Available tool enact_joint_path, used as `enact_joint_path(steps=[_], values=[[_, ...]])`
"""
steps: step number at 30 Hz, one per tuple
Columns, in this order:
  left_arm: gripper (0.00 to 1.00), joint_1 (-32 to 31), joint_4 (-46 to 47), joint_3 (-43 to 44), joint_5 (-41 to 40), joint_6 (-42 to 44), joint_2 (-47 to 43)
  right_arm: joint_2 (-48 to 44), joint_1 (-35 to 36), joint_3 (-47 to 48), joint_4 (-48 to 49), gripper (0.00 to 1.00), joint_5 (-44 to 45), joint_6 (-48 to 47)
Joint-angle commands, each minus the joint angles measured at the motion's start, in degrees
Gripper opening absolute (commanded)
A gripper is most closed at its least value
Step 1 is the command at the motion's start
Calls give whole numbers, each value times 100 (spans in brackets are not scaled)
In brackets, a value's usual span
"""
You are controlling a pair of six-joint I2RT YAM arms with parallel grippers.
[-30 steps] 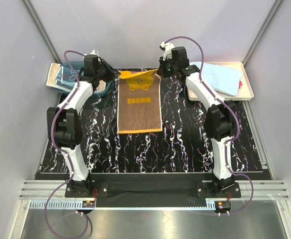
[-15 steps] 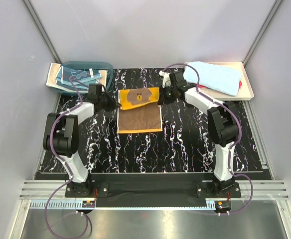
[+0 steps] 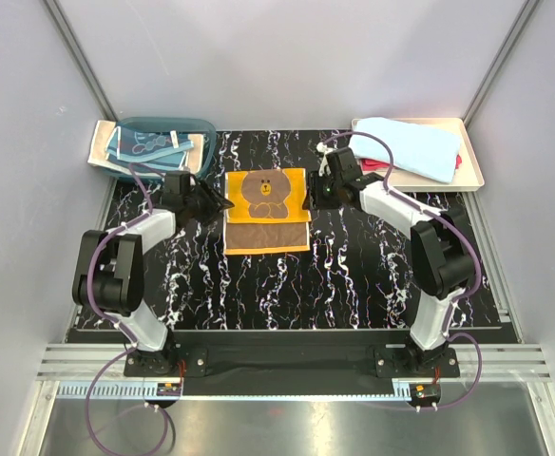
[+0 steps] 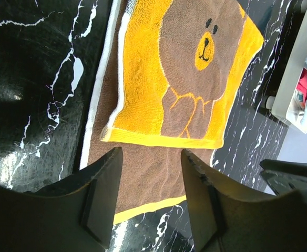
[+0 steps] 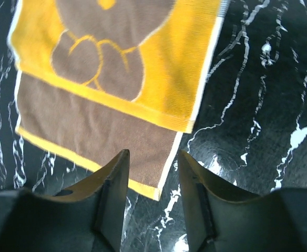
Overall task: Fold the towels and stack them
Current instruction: Fold the towel
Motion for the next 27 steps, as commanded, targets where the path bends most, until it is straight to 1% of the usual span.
enact_joint_path(steps=[1, 6, 11, 19, 27], values=[[51, -57, 64, 73, -90, 170, 6, 210, 1, 57, 152, 44, 454, 737], [51, -171, -359, 301, -459, 338, 139, 597, -7, 189, 161, 44, 656, 1028], [50, -233, -324, 293, -539, 381, 306, 852, 1, 251, 143, 44, 788, 1204], [49, -268, -307, 407, -627, 443, 499, 914, 2, 102, 363, 45, 937, 1397], [48, -268, -491, 609, -829, 513, 605, 958, -16, 137, 345, 46, 990, 1424]])
